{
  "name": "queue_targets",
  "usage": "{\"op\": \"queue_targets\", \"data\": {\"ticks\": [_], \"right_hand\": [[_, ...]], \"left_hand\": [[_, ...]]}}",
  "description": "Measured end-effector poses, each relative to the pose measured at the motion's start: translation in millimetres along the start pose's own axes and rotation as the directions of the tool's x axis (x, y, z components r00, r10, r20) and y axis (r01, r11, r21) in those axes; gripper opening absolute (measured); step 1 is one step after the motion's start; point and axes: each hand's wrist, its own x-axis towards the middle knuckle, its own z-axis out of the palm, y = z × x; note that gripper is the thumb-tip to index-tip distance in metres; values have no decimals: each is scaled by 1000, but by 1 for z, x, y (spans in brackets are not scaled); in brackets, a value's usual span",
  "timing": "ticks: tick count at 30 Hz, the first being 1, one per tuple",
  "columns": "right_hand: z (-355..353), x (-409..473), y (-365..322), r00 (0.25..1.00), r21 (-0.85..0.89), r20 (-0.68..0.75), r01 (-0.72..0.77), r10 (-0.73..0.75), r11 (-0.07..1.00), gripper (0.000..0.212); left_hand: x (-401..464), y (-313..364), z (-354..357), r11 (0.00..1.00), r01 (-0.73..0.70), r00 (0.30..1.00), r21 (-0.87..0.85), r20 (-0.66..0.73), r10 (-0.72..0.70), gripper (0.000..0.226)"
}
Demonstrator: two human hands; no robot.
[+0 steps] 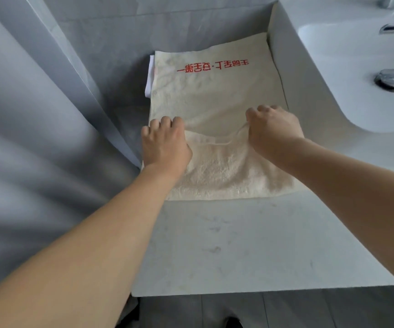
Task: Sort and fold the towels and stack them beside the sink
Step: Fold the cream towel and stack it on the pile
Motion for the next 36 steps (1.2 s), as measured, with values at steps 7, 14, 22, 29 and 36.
{"op": "queue_targets", "data": {"ticks": [7, 14, 22, 29, 36], "right_hand": [[63, -9, 28, 979, 216, -172, -70, 108, 974, 35], [62, -8, 29, 980, 266, -140, -101, 142, 959, 25], [59, -7, 29, 983, 277, -106, -115, 149, 954, 23], [58, -6, 29, 983, 287, -107, -115, 151, 951, 24], [42, 1, 27, 979, 344, 44, -202, 199, 917, 17]], "left_hand": [[-13, -18, 50, 977, 131, 980, -167, -127, -153, 32], [-13, -19, 46, 951, 202, 969, -233, -91, -228, 23], [-13, -18, 43, 956, 220, 971, -195, -54, -235, 30], [-13, -18, 42, 954, 221, 971, -205, -42, -234, 32], [-14, -19, 35, 947, 224, 973, -231, 4, -230, 23]]}}
